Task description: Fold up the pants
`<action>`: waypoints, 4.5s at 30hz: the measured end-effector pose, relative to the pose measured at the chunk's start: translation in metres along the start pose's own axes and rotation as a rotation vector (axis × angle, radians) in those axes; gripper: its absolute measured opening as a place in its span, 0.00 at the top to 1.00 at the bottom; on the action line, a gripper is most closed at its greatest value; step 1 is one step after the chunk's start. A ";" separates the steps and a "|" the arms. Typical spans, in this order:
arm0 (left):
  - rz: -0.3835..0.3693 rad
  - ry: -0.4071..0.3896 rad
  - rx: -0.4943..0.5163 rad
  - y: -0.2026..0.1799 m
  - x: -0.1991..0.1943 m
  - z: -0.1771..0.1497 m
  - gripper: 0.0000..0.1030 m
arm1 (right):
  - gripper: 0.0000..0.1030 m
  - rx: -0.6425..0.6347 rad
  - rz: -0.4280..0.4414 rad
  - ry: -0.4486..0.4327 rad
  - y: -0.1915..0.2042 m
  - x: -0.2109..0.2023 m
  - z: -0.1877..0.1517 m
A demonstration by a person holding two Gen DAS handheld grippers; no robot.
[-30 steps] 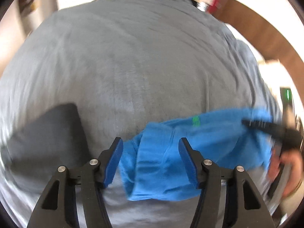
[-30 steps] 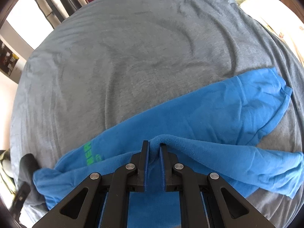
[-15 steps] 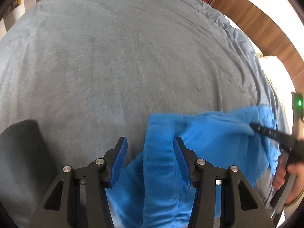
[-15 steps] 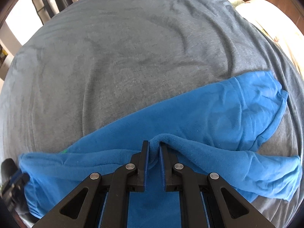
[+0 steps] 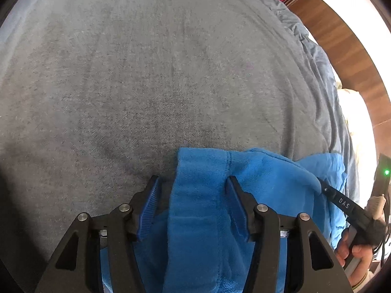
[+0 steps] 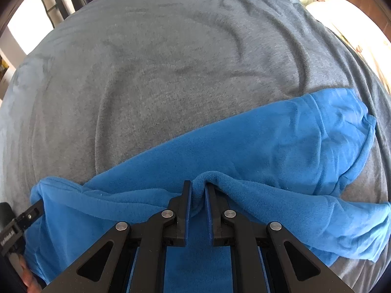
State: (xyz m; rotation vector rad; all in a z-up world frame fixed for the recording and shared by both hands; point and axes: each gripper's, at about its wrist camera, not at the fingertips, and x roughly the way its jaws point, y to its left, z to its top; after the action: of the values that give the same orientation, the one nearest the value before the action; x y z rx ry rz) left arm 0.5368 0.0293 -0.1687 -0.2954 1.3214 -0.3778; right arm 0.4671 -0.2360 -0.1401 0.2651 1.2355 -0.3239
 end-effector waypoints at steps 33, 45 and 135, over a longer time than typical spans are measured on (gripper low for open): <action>0.084 -0.132 -0.248 0.002 -0.102 -0.087 0.80 | 0.89 0.022 0.128 -0.044 0.019 -0.037 0.015; 0.115 -0.133 -0.225 0.020 -0.064 -0.070 0.78 | 0.89 -0.002 0.084 -0.005 0.036 0.010 0.027; -0.330 0.034 0.378 -0.436 0.049 -0.203 0.93 | 0.97 0.275 0.318 -0.167 -0.376 -0.067 -0.108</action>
State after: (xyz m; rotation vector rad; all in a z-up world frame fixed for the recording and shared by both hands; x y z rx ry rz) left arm 0.3053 -0.3850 -0.0747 -0.1875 1.2062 -0.9016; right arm 0.2094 -0.5368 -0.1179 0.6512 0.9644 -0.2340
